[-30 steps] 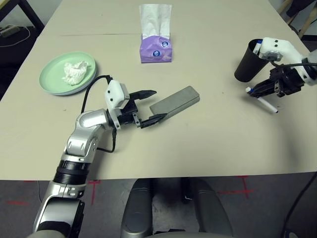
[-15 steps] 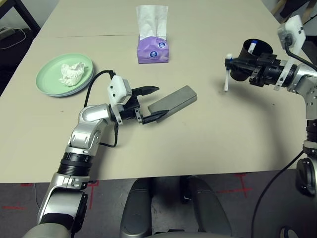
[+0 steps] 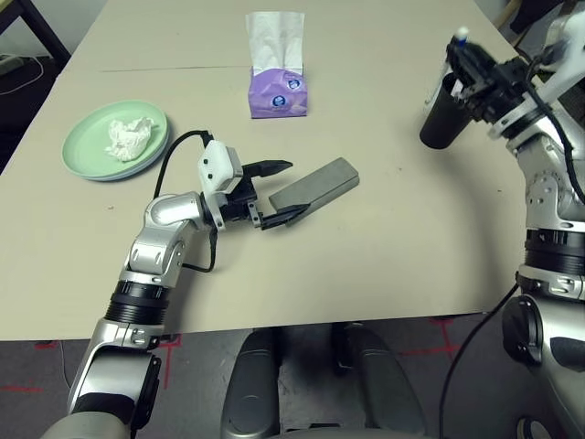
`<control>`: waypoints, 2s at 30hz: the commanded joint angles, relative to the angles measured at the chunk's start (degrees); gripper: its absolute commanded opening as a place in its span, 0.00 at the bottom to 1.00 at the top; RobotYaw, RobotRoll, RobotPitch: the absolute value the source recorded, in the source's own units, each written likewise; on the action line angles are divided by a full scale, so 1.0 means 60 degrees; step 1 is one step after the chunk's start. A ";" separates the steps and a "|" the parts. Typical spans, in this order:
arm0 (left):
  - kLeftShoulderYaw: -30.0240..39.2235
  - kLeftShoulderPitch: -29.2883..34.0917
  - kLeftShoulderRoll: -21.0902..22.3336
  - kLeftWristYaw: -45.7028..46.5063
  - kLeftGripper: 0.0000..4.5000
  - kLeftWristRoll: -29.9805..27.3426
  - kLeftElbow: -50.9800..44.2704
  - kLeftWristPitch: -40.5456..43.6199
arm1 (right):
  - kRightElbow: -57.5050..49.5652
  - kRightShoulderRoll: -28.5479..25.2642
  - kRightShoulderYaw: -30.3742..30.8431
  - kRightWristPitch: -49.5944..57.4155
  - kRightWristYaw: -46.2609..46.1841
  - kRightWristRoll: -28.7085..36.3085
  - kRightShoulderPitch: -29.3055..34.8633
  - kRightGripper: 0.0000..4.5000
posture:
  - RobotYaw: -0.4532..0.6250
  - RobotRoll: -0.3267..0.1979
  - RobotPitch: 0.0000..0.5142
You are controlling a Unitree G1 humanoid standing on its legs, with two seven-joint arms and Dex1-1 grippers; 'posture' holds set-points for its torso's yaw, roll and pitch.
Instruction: Organize and tidy the items on the table.
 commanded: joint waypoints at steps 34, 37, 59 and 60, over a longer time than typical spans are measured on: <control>0.0688 -0.0382 -0.0202 0.1433 1.00 0.0186 0.0083 -0.0123 | 0.0493 0.0009 0.0243 -0.0559 -0.0043 0.0701 0.0747 0.99 | 0.48 0.62 0.33; 0.1369 -0.0579 -0.0634 0.3759 1.00 0.0941 0.0379 -0.0302 | -0.0028 0.0167 0.0384 -0.0260 0.0679 0.1275 0.1441 0.99 | 0.49 0.62 0.32; 0.4337 0.1528 -0.0922 0.8721 1.00 0.1361 0.0175 -0.0787 | 0.1166 0.1364 0.0306 -0.3500 -0.1383 -0.0153 0.3767 0.99 | 0.56 0.62 0.33; 0.4386 0.1568 -0.0853 0.8634 1.00 0.1316 0.0281 -0.0852 | 0.1295 0.1326 0.0278 -0.3621 -0.1416 -0.0188 0.3749 0.99 | 0.56 0.62 0.33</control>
